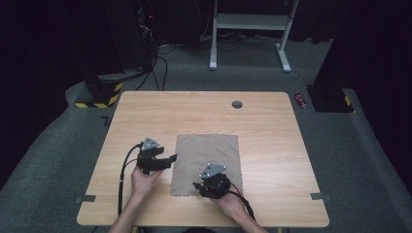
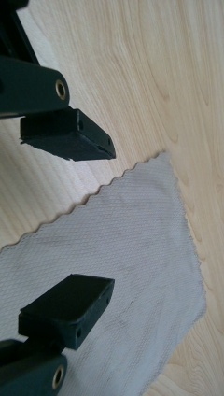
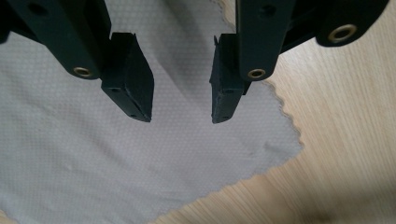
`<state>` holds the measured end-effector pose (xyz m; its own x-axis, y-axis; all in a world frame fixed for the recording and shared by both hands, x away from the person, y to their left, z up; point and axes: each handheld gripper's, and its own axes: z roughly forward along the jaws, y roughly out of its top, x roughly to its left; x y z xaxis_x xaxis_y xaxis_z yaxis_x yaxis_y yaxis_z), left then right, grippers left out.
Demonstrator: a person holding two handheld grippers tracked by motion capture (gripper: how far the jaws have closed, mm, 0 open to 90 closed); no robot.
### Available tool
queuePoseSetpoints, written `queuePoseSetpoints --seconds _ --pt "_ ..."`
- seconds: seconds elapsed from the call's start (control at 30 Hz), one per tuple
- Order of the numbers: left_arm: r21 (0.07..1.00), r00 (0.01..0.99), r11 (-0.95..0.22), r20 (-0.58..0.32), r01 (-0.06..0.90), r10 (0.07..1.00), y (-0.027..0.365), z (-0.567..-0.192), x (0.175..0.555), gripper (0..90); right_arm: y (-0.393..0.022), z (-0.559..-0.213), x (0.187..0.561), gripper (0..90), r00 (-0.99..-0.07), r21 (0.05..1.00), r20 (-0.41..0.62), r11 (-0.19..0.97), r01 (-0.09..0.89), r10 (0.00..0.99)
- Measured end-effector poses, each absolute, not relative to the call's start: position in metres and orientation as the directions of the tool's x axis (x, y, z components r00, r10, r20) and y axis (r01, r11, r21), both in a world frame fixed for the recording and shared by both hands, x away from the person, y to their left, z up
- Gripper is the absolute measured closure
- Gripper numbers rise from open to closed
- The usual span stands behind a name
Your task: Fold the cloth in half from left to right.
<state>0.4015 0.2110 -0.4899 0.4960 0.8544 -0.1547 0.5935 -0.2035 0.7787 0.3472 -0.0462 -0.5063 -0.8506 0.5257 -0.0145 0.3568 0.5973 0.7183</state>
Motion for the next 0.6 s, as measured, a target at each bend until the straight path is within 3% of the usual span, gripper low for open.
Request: queuePoseSetpoints --seconds 0.23,0.33,0.6 --pt "0.798 0.477 -0.096 -0.254 0.594 0.841 0.217 -0.492 0.412 36.8 -0.038 -0.506 0.345 58.8 -0.862 0.720 -0.011 0.603 0.344 0.506" --pt "0.778 0.476 -0.145 -0.215 0.611 0.852 0.217 -0.489 0.419 35.9 -0.036 -0.507 0.345 59.3 -0.864 0.721 -0.007 0.601 0.345 0.504" --pt "0.785 0.452 -0.134 -0.199 0.605 0.870 0.220 -0.475 0.437 35.6 -0.027 -0.510 0.343 62.9 -0.878 0.723 0.002 0.606 0.333 0.479"
